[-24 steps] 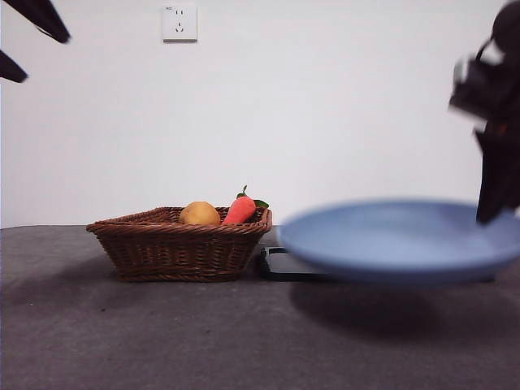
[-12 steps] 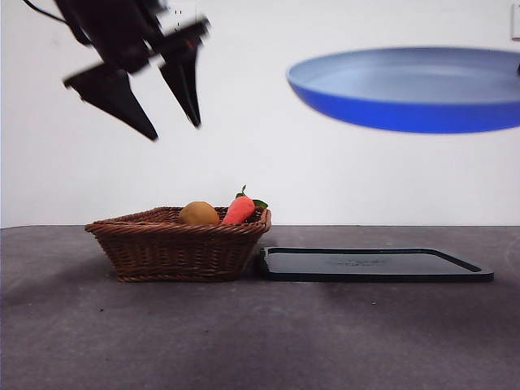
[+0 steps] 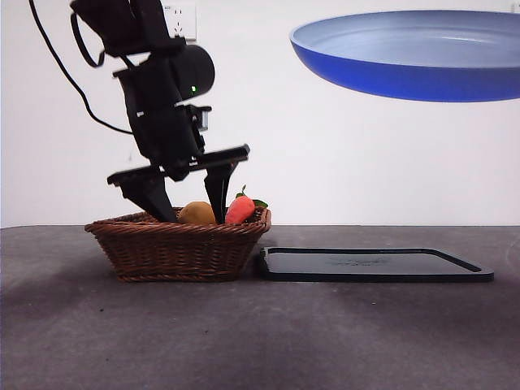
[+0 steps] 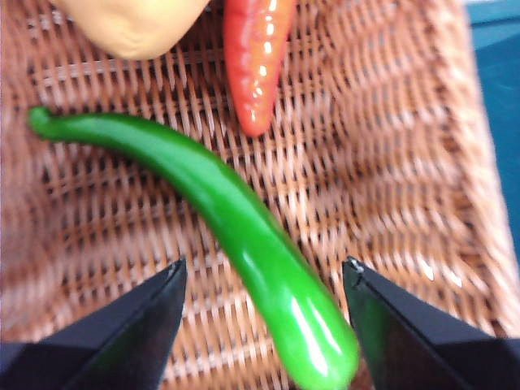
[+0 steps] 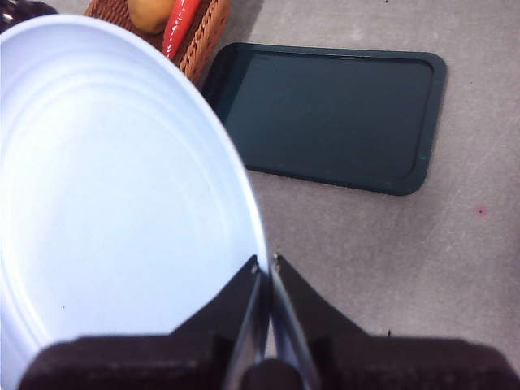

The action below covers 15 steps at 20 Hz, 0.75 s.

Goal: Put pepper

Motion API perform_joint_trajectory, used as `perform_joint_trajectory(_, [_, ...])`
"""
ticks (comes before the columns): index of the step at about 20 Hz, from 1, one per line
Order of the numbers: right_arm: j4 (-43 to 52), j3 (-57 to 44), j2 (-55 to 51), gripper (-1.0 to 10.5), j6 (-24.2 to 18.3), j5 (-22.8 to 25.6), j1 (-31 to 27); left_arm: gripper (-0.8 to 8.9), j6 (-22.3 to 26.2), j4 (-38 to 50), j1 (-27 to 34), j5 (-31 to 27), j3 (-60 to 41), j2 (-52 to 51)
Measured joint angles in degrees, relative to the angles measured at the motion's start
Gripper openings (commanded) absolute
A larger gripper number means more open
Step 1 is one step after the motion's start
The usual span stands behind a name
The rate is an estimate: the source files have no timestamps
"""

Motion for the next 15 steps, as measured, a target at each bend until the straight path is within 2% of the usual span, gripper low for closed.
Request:
perform_joint_trajectory(6, [0.0,0.0,0.0,0.1,0.0,0.0,0.0,3.35,-0.4,0.9,-0.4,-1.7,0.0,2.4])
perform_joint_trajectory(11, [0.0,0.0,0.0,0.1,0.0,-0.1,0.0,1.61,-0.4,1.2,-0.7,-1.8,0.0,2.4])
perform_joint_trajectory(15, [0.0,0.0,0.0,0.1,0.0,-0.1,0.0,1.34,-0.6,1.0,-0.7,-1.6,0.1,2.4])
